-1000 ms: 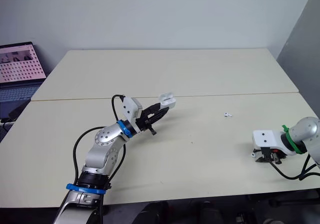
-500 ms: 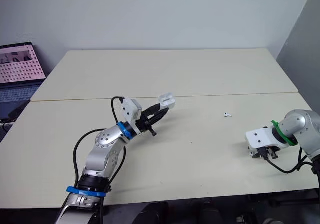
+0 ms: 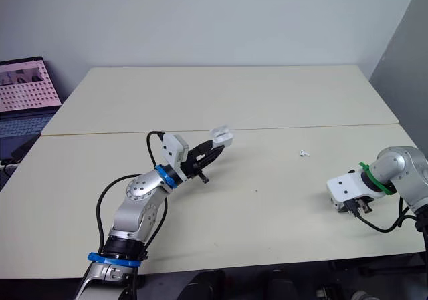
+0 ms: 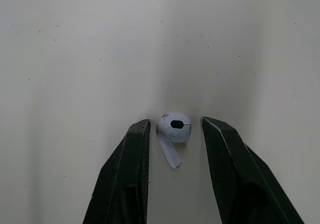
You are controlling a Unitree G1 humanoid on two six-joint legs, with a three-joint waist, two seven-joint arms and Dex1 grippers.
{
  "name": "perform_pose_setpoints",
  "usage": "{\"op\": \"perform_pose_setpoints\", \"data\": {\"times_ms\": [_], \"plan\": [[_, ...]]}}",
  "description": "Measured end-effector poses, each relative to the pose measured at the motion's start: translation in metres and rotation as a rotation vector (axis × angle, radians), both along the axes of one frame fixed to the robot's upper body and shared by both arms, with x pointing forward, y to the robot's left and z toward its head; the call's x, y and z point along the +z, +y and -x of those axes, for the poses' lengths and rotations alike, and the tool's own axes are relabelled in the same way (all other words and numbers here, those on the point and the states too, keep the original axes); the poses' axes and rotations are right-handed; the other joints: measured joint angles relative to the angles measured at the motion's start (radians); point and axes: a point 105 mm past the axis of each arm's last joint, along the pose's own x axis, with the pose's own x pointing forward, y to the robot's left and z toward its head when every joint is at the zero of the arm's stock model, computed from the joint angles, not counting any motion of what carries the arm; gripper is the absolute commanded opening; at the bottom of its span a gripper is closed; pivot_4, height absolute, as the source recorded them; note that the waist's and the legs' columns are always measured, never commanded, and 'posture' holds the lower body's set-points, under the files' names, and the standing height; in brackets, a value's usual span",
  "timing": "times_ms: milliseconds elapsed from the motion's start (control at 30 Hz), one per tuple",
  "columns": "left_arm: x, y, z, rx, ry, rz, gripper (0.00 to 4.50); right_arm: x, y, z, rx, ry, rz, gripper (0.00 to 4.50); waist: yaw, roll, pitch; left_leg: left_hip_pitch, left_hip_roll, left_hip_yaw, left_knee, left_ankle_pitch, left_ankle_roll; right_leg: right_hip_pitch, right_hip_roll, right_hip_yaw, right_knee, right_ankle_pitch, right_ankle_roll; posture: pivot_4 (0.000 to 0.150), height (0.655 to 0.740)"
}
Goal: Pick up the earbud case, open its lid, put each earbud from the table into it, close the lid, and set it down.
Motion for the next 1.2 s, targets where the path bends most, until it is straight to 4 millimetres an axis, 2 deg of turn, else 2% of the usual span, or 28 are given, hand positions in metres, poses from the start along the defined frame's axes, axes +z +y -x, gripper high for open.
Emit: {"op": "perform_pose_setpoints", "data": {"times_ms": [67,100,233,567,633,700,767,800,900,933,1000,1100,1200], "plan": [[0.0,0.0,0.0,0.001,0.0,0.0,0.73,0.0,0.0,0.0,0.0,0.0,0.0,1.66,0.0,0.0,0.0,0.0,0.0,0.0,0.0,0.0,0.0,0.0,0.0,0.0,0.0,0.0,0.0,0.15,0.74],[0.0,0.0,0.0,0.002,0.0,0.0,0.73,0.0,0.0,0.0,0.0,0.0,0.0,1.49,0.0,0.0,0.0,0.0,0.0,0.0,0.0,0.0,0.0,0.0,0.0,0.0,0.0,0.0,0.0,0.15,0.74],[0.001,0.0,0.0,0.001,-0.001,0.001,0.73,0.0,0.001,0.0,0.0,0.001,-0.004,0.42,-0.001,0.0,0.0,0.001,0.0,0.001,0.0,0.0,0.0,0.0,0.0,0.0,0.0,0.0,0.0,0.15,0.74],[0.004,-0.002,-0.001,-0.009,-0.011,0.003,0.73,0.001,0.012,0.003,-0.014,0.009,-0.05,0.4,-0.001,0.0,0.0,0.001,0.001,0.001,0.0,0.0,0.0,0.0,0.0,0.0,0.0,0.0,-0.001,0.15,0.74],[0.004,-0.003,0.0,-0.015,-0.01,0.004,0.73,0.009,0.03,0.001,-0.072,0.016,-0.162,0.4,-0.003,0.0,0.0,0.001,0.001,0.001,0.0,0.0,0.0,0.0,0.0,0.0,0.0,0.0,-0.001,0.15,0.74],[0.003,-0.006,0.0,-0.026,-0.008,0.01,0.73,0.024,0.061,-0.004,-0.179,0.054,-0.364,0.4,-0.004,0.0,0.0,0.001,0.003,0.001,0.0,0.0,0.0,0.0,0.0,0.0,0.0,0.001,-0.002,0.15,0.74],[0.002,-0.012,0.001,-0.041,-0.001,0.021,0.73,0.049,0.103,-0.012,-0.276,0.099,-0.621,0.4,-0.004,0.0,0.0,0.001,0.003,0.0,0.0,0.0,0.0,-0.001,0.0,0.0,0.0,0.001,-0.002,0.15,0.74],[0.0,-0.014,0.0,-0.045,0.003,0.027,0.73,0.069,0.124,-0.021,-0.337,0.105,-0.79,0.4,-0.004,0.0,0.0,0.0,0.003,0.0,0.0,0.0,0.0,-0.001,0.0,0.0,0.0,0.002,-0.003,0.15,0.74],[0.001,-0.023,-0.004,-0.055,0.005,0.047,0.73,0.122,0.162,-0.036,-0.461,0.122,-1.152,0.4,0.005,0.0,0.0,-0.001,0.002,-0.005,0.0,0.0,0.0,-0.001,0.002,-0.002,0.0,0.002,-0.003,0.15,0.74],[0.003,-0.027,-0.006,-0.051,0.004,0.063,0.73,0.141,0.171,-0.041,-0.512,0.13,-1.305,0.4,0.007,0.0,0.0,-0.002,0.001,-0.006,0.0,0.0,-0.001,-0.001,0.002,-0.002,0.001,0.002,-0.003,0.15,0.74],[0.01,-0.035,-0.009,-0.055,-0.01,0.089,0.73,0.157,0.183,-0.043,-0.575,0.152,-1.467,0.4,0.016,0.0,0.0,-0.004,-0.001,-0.009,0.0,0.0,-0.001,-0.002,0.001,-0.004,0.001,0.002,-0.003,0.15,0.74],[0.018,-0.043,-0.011,-0.061,-0.033,0.114,0.73,0.159,0.193,-0.043,-0.651,0.149,-1.553,0.4,0.02,0.0,0.0,-0.006,-0.003,-0.01,0.0,0.0,-0.001,-0.003,0.0,-0.005,0.001,0.002,-0.002,0.15,0.74],[0.02,-0.046,-0.013,-0.052,-0.032,0.129,0.73,0.153,0.19,-0.047,-0.728,0.115,-1.585,0.4,0.012,0.0,0.0,-0.006,-0.003,-0.009,0.0,0.0,0.0,-0.005,0.0,-0.004,0.002,0.003,-0.002,0.15,0.74]]}}
